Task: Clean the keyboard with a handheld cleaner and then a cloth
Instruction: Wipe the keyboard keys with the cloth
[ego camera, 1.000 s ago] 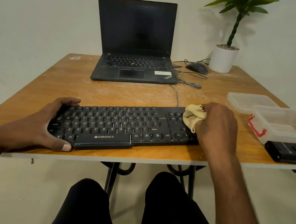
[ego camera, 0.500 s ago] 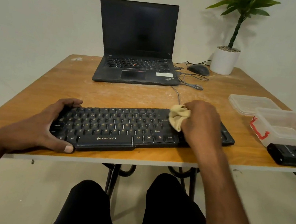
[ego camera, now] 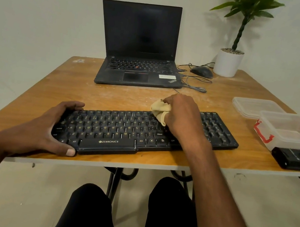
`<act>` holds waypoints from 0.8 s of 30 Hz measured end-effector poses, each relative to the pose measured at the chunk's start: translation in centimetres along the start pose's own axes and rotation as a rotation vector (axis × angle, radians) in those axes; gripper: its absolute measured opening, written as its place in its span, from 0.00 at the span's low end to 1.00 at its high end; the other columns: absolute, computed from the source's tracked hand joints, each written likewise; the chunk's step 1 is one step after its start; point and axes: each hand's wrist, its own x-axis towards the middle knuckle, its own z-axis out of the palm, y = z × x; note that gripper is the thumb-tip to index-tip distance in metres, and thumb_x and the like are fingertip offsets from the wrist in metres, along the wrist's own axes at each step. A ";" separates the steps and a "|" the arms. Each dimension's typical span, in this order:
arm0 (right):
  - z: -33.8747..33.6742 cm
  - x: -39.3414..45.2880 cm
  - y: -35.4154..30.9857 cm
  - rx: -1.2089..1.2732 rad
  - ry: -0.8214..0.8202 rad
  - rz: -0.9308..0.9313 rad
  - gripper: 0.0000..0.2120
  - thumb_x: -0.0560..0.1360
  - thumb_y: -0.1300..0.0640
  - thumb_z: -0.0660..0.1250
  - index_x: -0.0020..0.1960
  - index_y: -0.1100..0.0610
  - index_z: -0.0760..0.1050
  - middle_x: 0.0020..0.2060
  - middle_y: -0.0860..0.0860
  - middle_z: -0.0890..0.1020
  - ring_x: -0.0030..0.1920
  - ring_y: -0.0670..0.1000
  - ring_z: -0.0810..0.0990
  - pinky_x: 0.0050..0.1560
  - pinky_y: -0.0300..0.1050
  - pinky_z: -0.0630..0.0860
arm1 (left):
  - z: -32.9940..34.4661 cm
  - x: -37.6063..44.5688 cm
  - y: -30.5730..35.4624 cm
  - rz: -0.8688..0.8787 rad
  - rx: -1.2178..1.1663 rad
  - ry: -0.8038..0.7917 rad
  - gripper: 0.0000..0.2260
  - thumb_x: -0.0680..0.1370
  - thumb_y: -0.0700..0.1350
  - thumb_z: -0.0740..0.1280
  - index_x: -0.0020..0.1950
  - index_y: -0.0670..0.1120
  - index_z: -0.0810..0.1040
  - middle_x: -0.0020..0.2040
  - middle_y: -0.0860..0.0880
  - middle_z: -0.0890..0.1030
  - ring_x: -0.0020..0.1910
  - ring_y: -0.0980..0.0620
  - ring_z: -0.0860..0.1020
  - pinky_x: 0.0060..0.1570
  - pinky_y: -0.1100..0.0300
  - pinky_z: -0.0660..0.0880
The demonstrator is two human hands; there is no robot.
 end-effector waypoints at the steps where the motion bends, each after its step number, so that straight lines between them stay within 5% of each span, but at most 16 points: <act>1: -0.4 0.2 0.7 0.002 -0.011 0.027 0.16 0.75 0.65 0.70 0.61 0.56 0.82 0.52 0.55 0.85 0.47 0.53 0.80 0.44 0.46 0.74 | 0.0 0.0 0.0 0.008 -0.002 0.001 0.58 0.51 0.70 0.84 0.76 0.73 0.60 0.67 0.70 0.71 0.63 0.66 0.76 0.59 0.58 0.77; 6: -2.3 0.7 3.9 -0.074 0.106 0.238 0.13 0.75 0.65 0.69 0.59 0.58 0.83 0.48 0.58 0.84 0.40 0.53 0.74 0.41 0.44 0.69 | 0.1 -0.1 0.1 0.016 -0.019 0.003 0.56 0.52 0.67 0.85 0.76 0.73 0.60 0.68 0.69 0.71 0.65 0.65 0.75 0.60 0.59 0.76; 10: -0.9 0.1 1.5 0.008 0.071 0.143 0.11 0.76 0.60 0.71 0.58 0.57 0.82 0.48 0.54 0.84 0.35 0.47 0.71 0.40 0.43 0.69 | 0.0 -0.1 0.1 0.002 -0.003 0.007 0.58 0.50 0.70 0.84 0.76 0.73 0.59 0.67 0.71 0.71 0.64 0.67 0.75 0.59 0.58 0.77; 14: 0.2 0.3 0.3 -0.021 0.045 0.016 0.17 0.74 0.66 0.70 0.62 0.55 0.82 0.52 0.56 0.84 0.48 0.55 0.81 0.44 0.46 0.74 | -0.1 -0.1 -0.1 -0.013 0.008 0.001 0.60 0.50 0.71 0.84 0.77 0.73 0.58 0.67 0.72 0.71 0.63 0.66 0.76 0.59 0.56 0.78; 18: -1.7 0.9 3.8 -0.068 0.011 0.083 0.17 0.74 0.68 0.68 0.58 0.55 0.84 0.47 0.56 0.85 0.42 0.55 0.80 0.40 0.46 0.74 | 0.0 0.0 -0.1 -0.003 0.008 0.011 0.60 0.49 0.71 0.84 0.77 0.73 0.58 0.67 0.72 0.70 0.63 0.67 0.75 0.59 0.57 0.77; 24: -3.9 1.1 7.1 -0.137 0.099 0.216 0.20 0.74 0.69 0.67 0.63 0.56 0.81 0.53 0.59 0.84 0.51 0.60 0.81 0.49 0.49 0.76 | 0.0 0.1 -0.4 -0.003 0.013 0.016 0.60 0.50 0.70 0.84 0.77 0.72 0.58 0.68 0.71 0.70 0.63 0.68 0.75 0.60 0.58 0.75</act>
